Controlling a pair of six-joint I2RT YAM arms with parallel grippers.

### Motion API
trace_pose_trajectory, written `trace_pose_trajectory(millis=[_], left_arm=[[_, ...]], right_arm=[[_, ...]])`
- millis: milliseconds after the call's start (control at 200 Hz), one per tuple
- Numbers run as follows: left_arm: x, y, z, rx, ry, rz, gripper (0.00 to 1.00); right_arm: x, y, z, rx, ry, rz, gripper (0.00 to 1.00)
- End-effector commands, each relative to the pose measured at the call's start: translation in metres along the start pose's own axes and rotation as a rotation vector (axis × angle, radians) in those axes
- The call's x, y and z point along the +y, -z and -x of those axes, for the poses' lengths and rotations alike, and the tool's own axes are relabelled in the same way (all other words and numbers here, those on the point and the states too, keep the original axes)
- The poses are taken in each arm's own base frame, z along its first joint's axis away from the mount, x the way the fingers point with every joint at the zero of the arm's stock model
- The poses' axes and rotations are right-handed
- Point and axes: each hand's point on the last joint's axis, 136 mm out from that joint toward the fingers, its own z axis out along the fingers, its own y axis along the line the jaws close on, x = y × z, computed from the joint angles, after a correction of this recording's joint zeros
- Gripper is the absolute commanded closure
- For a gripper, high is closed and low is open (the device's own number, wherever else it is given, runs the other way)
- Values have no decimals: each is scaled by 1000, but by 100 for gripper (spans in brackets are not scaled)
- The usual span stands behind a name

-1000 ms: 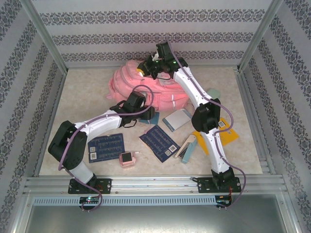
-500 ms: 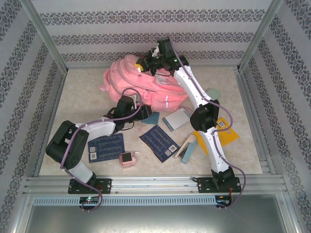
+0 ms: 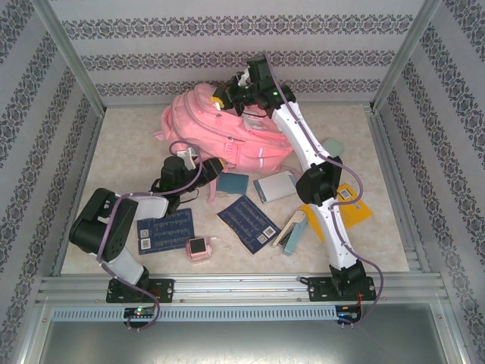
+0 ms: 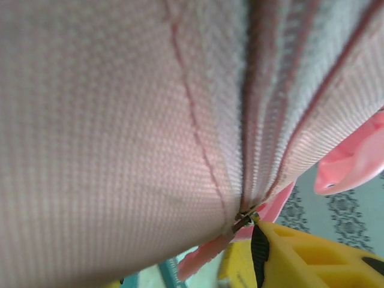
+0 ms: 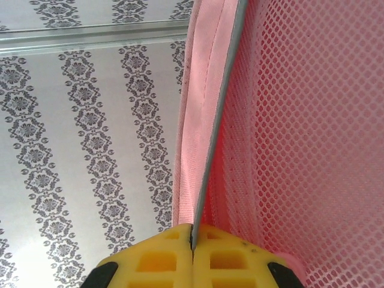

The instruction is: Pack the student bag

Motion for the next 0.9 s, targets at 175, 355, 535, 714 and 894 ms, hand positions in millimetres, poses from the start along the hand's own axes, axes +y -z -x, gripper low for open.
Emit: trace_pose_trajectory(millis=[175, 355, 535, 714, 894], left_arm=[[-22, -5, 5, -18, 96, -191, 50], [-10, -1, -6, -4, 138, -168, 52], [1, 1, -21, 30, 154, -116, 48], [-1, -6, -32, 51, 176, -127, 48], [-7, -15, -38, 64, 187, -146, 48]], right_arm=[[48, 11, -20, 62, 90, 133, 100], [38, 8, -13, 52, 64, 134, 100], [34, 6, -11, 40, 70, 117, 100], [33, 6, -10, 34, 68, 112, 100], [32, 6, -10, 32, 66, 110, 100]])
